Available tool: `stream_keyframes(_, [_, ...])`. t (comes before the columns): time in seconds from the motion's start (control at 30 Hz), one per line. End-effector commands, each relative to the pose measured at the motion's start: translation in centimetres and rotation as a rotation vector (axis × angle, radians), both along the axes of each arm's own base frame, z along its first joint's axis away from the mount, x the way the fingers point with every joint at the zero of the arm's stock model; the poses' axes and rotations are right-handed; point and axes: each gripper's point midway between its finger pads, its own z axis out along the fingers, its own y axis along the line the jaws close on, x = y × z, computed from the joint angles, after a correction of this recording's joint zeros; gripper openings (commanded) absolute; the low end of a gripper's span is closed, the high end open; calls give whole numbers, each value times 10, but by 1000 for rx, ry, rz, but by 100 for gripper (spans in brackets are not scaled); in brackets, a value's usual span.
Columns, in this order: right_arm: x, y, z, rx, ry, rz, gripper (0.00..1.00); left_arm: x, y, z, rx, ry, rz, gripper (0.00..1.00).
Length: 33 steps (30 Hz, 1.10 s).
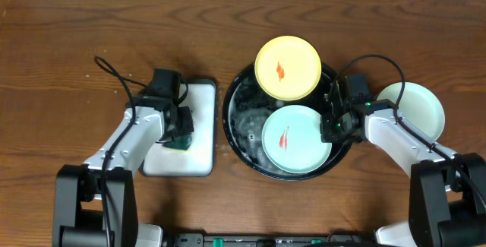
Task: Clean dirty plates on tray and stack at the side
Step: 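Pick up the green sponge from the foam tray with the left gripper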
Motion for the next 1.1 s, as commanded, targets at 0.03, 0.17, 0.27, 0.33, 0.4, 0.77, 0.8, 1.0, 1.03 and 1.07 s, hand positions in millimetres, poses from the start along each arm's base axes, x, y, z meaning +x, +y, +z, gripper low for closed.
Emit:
stream_keyframes(0.03, [-9,-6,-15,-39,47,-25,1,-18,3,-30,13,41,-2,48])
stream_keyframes(0.17, [-10,-6,-15,-40,50,-25,1,-21,3,-38,13,49,-2,45])
stream_keyframes(0.27, [-10,-6,-15,-39,50,-25,1,-20,3,-38,13,44,-2,28])
stream_keyframes(0.33, [-10,-6,-15,-39,50,-25,1,-19,3,-37,13,42,-3,19])
stream_keyframes(0.4, [-10,-6,-15,-39,50,-25,1,-17,3,-36,12,37,-3,10])
stream_keyframes(0.77, [-9,-6,-15,-40,49,-25,1,-2,1,20,9,9,-2,7])
stream_keyframes(0.8, [-9,-6,-15,-40,49,-25,1,0,-1,31,1,-1,-4,7])
stream_keyframes(1.0, [-9,-6,-15,-40,49,-25,1,10,-57,93,-299,-109,-80,7])
stream_keyframes(1.03, [-9,-6,-15,-40,49,-25,1,12,-69,102,-353,-132,-85,8])
stream_keyframes(1.07, [-9,-6,-15,-40,49,-25,1,15,-81,110,-402,-154,-89,7])
